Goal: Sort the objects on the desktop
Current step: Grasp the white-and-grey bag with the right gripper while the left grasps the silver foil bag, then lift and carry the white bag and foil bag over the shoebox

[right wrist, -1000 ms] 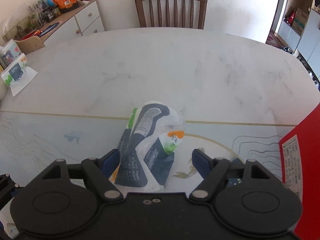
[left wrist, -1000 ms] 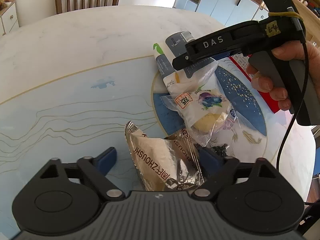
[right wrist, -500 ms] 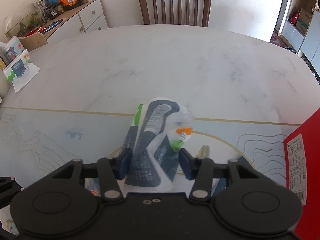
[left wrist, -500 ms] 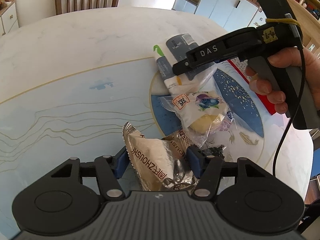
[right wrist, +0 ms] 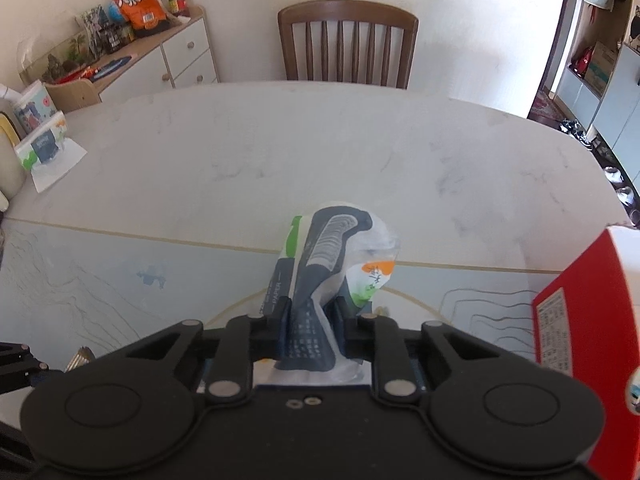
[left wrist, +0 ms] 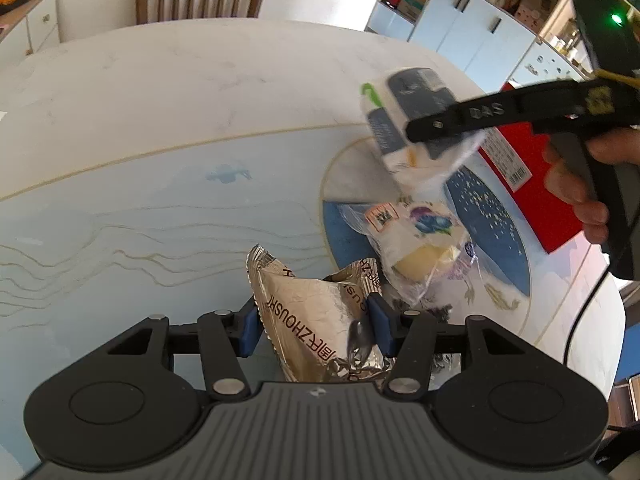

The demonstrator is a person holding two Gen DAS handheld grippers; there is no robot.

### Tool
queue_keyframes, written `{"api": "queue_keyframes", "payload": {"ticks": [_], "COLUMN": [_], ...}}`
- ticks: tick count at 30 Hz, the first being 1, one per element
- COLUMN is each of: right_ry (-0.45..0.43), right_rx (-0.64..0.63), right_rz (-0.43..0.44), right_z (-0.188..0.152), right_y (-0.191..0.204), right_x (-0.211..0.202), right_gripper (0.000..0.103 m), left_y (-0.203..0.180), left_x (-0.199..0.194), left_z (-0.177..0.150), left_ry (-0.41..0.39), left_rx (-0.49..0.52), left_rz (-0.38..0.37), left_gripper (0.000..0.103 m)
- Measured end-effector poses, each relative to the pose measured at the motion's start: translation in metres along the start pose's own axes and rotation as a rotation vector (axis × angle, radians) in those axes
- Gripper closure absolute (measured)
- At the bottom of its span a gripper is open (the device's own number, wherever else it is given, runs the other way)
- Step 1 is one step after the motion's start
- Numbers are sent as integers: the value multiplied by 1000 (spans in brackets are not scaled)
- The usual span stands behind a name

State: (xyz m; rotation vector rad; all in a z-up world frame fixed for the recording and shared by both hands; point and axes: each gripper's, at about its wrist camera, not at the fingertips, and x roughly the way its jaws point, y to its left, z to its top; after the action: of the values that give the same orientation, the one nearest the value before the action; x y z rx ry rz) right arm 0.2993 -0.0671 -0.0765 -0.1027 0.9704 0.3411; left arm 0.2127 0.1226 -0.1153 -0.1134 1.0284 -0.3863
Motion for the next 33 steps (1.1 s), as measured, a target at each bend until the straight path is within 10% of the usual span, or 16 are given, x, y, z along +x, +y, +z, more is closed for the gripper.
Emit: {"api": "queue_keyframes", "payload": {"ticks": [33], "right_ry": [-77], "right_rx": [34], "right_rz": [90], "right_z": [-56], "right_y": [-30], "right_x": [-127], "right_gripper": [83], "left_y": [-55], "left_x": [-62], "left_z": [22], "left_ry": [-136], "left_rx": [14], "left_rz": [8], "left_gripper": [50]}}
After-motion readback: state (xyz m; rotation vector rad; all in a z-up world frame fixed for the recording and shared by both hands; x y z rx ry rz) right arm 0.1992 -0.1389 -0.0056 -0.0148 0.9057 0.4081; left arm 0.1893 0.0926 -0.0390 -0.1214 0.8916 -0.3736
